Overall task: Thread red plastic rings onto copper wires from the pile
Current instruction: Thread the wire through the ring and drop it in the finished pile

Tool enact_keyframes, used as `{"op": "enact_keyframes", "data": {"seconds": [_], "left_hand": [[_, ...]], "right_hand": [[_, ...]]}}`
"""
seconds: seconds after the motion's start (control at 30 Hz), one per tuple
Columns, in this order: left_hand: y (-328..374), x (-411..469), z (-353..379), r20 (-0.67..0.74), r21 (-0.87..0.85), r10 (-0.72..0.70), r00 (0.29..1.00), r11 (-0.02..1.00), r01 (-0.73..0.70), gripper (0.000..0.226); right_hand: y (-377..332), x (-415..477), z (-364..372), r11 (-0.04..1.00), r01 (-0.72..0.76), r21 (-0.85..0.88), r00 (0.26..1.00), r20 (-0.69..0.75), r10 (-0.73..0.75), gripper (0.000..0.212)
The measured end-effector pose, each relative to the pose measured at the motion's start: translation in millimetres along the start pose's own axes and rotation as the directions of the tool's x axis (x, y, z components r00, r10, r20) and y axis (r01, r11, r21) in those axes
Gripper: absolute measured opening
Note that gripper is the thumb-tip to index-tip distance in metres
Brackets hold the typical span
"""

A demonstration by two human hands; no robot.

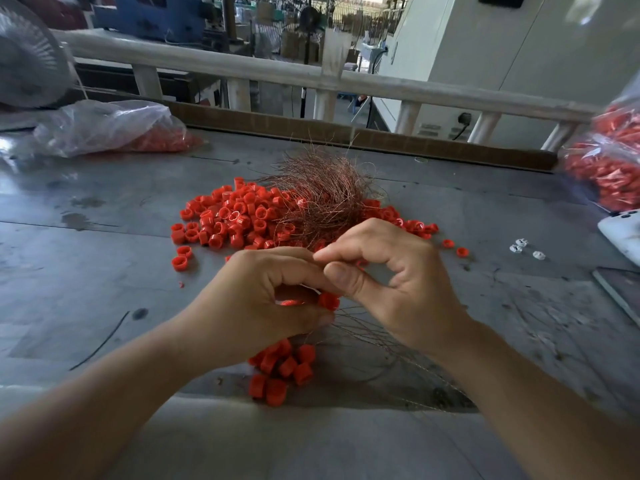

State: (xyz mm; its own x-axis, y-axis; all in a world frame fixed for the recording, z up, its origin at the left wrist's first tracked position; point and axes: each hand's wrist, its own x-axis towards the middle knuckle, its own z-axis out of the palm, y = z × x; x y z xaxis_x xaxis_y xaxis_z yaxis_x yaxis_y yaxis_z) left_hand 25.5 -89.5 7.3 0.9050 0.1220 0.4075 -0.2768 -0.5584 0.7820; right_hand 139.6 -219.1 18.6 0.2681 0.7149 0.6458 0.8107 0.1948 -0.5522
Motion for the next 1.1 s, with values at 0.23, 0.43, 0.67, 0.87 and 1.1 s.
{"op": "enact_keyframes", "data": {"seconds": [0.23, 0.43, 0.67, 0.87, 1.1], "left_hand": [[0, -1, 1, 0.001, -0.003, 0.001, 1.0, 1.0, -0.001, 0.037], [-1, 1, -7, -0.158, -0.362, -0.123, 0.98, 0.931, 0.058, 0.031], [1, 4, -9, -0.126, -0.59, -0.189, 0.974, 0.803, 0.08, 0.031], [0, 4, -8, -0.102, -0.624, -0.176, 0.979, 0.778, 0.075, 0.041], [4, 2, -8, -0.078, -0.603, -0.211, 0.974, 0.788, 0.122, 0.042]], "right_hand": [[-2, 0, -1, 0.996, 0.021, 0.085, 1.0, 0.002, -0.021, 0.006], [-5, 5, -21, 0.979, 0.204, 0.028, 0.892, -0.417, -0.174, 0.01], [-6, 6, -19, 0.96, 0.176, -0.22, 0.946, -0.23, -0.226, 0.014], [-6, 3, -10, 0.956, 0.092, -0.279, 0.982, -0.135, -0.134, 0.011], [-7, 2, -9, 0.97, 0.065, -0.232, 0.986, -0.136, -0.098, 0.005]]}}
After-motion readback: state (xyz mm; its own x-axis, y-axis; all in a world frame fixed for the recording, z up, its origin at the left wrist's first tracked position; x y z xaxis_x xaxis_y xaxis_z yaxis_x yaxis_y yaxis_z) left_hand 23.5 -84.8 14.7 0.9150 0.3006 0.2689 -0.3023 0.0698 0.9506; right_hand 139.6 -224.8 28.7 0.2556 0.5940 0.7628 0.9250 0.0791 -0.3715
